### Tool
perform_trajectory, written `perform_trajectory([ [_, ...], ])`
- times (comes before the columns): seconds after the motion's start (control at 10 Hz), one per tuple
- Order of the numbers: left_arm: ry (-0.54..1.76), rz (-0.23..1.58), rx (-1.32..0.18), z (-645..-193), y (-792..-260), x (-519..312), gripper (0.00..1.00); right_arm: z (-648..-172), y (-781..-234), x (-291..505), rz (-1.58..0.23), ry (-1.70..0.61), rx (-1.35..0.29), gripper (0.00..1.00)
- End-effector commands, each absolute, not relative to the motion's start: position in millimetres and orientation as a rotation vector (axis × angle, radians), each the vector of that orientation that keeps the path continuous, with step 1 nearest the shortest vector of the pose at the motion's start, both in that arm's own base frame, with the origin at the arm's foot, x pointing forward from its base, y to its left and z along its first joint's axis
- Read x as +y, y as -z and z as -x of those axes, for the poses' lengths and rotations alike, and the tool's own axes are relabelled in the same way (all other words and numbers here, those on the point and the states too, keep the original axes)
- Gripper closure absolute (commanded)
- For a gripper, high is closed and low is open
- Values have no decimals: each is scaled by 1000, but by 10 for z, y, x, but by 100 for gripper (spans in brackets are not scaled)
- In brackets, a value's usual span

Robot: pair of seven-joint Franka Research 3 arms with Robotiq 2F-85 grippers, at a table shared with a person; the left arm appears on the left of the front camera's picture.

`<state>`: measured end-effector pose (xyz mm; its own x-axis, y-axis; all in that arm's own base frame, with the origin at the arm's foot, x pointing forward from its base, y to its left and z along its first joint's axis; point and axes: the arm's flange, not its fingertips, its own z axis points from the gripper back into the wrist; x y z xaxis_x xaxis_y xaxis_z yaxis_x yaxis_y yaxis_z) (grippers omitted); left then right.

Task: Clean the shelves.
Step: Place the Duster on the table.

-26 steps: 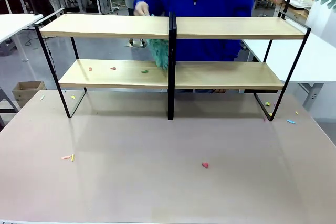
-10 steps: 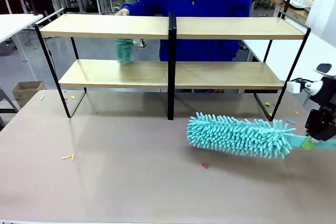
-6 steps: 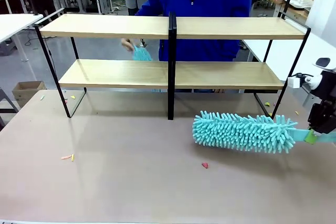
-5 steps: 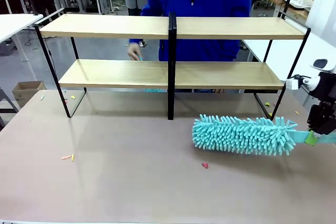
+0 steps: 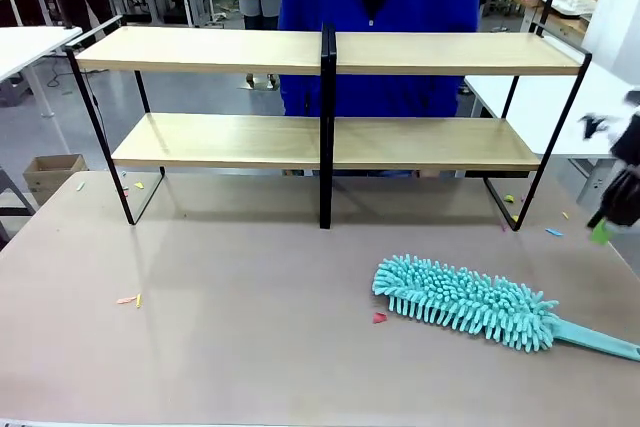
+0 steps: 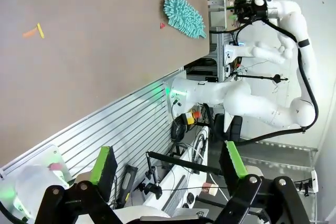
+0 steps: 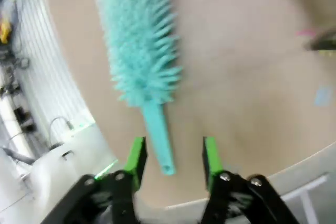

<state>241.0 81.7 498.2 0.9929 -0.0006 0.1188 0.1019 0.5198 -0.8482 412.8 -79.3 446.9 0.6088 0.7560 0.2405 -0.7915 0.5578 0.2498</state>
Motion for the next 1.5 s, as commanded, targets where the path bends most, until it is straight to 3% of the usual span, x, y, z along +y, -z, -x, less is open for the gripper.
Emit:
perform_trajectory([
  [0.0, 82, 1043, -118, -2423, -5012, 809, 0, -3872, -4808, -1097, -332, -753, -377, 6],
  [0.1, 82, 1043, -118, -2423, -5012, 809, 0, -3547, -5059, -1182, -484, -810, -435, 0],
  [0.3, 82, 1043, -118, -2423, -5012, 809, 0, -2823, -5510, -1291, -691, -869, -455, 0],
  [0.5, 82, 1043, -118, -2423, -5012, 809, 0, -2224, -5856, -1456, -912, -834, -627, 0],
  [0.6, 82, 1043, -118, -2423, -5012, 809, 0, -2087, -5939, -1408, -1047, -762, -609, 0],
  [0.7, 82, 1043, -118, -2423, -5012, 809, 0, -2331, -5820, -1370, -772, -880, -553, 0],
  [1.4, 82, 1043, -118, -2423, -5012, 809, 0, -2331, -5820, -1370, -772, -880, -553, 0],
])
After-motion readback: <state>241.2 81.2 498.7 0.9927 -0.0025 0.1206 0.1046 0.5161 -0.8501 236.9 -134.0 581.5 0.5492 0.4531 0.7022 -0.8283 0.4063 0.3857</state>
